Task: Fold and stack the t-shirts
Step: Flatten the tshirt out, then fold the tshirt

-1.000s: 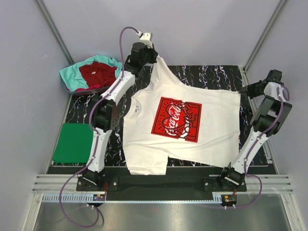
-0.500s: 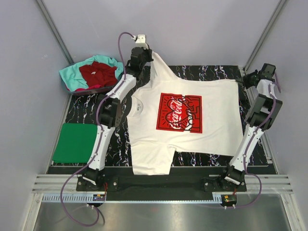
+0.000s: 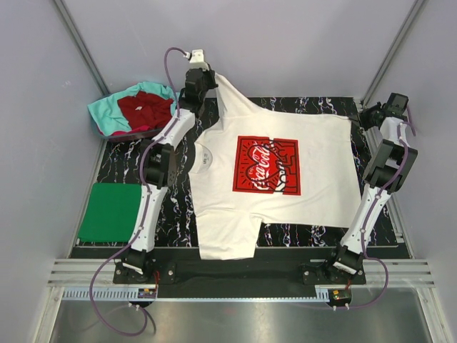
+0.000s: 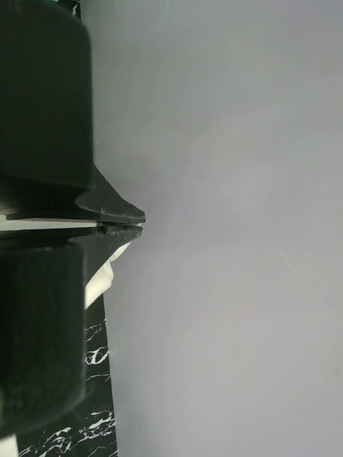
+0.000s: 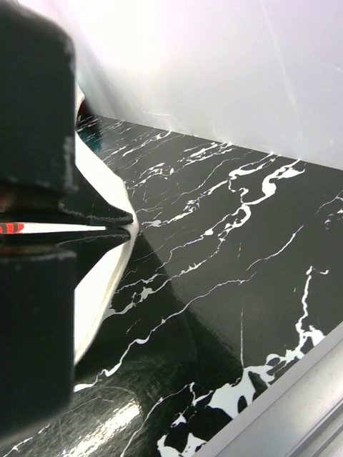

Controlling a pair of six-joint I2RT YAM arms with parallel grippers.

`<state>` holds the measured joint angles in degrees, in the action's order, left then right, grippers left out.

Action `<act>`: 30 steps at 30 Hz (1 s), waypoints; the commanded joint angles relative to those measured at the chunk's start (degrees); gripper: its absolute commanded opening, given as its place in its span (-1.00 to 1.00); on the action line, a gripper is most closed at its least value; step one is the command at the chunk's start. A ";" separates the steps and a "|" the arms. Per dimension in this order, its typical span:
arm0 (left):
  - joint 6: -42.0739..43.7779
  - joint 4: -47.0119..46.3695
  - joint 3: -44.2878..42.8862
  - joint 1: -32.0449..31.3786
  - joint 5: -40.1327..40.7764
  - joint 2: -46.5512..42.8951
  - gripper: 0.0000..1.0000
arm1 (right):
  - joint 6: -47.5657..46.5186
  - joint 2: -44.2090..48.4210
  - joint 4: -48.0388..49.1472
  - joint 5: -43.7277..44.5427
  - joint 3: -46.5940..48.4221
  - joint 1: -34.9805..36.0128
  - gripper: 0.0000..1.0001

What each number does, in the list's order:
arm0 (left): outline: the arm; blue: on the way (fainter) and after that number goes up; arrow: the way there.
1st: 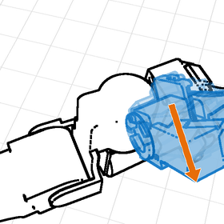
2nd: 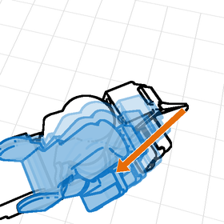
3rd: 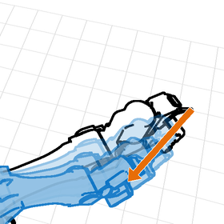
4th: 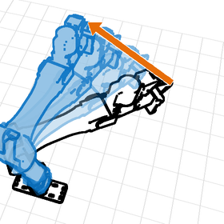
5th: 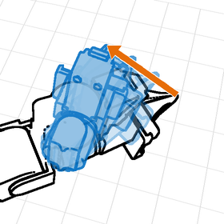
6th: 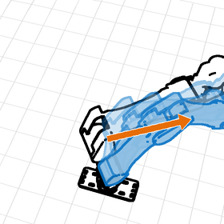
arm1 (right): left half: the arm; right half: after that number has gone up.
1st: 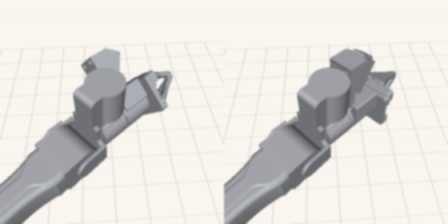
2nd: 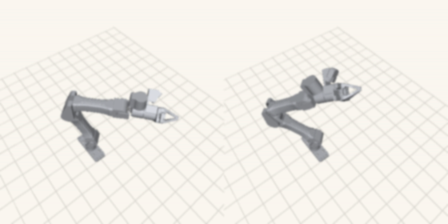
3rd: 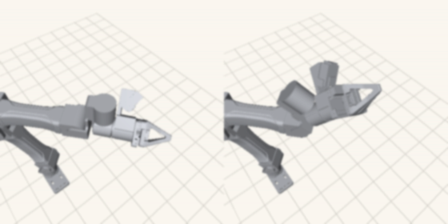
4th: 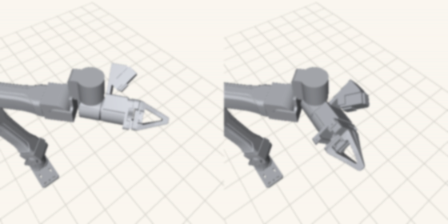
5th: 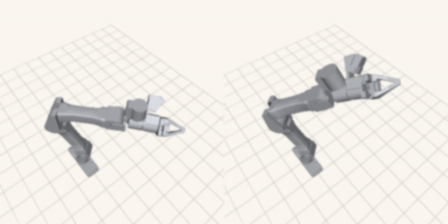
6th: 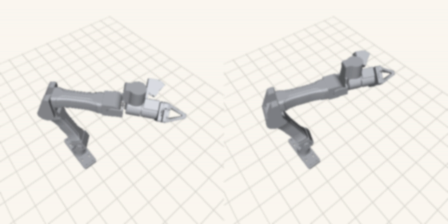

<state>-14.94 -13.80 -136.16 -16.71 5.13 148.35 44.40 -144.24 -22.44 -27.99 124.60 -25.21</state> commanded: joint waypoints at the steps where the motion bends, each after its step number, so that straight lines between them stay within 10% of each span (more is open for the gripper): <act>1: -1.49 -4.13 -1.22 0.80 -1.07 -4.38 -1.00 | -1.60 0.81 0.30 0.39 3.55 -0.54 -1.00; 30: -6.68 30.22 31.38 -1.92 -16.11 -39.80 -1.00 | -16.45 13.55 -28.80 5.22 1.88 -0.54 -1.00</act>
<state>-20.23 11.51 -107.04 -18.33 -8.36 113.03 31.81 -135.76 -47.97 -25.17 126.82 -25.15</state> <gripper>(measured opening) 0.015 0.020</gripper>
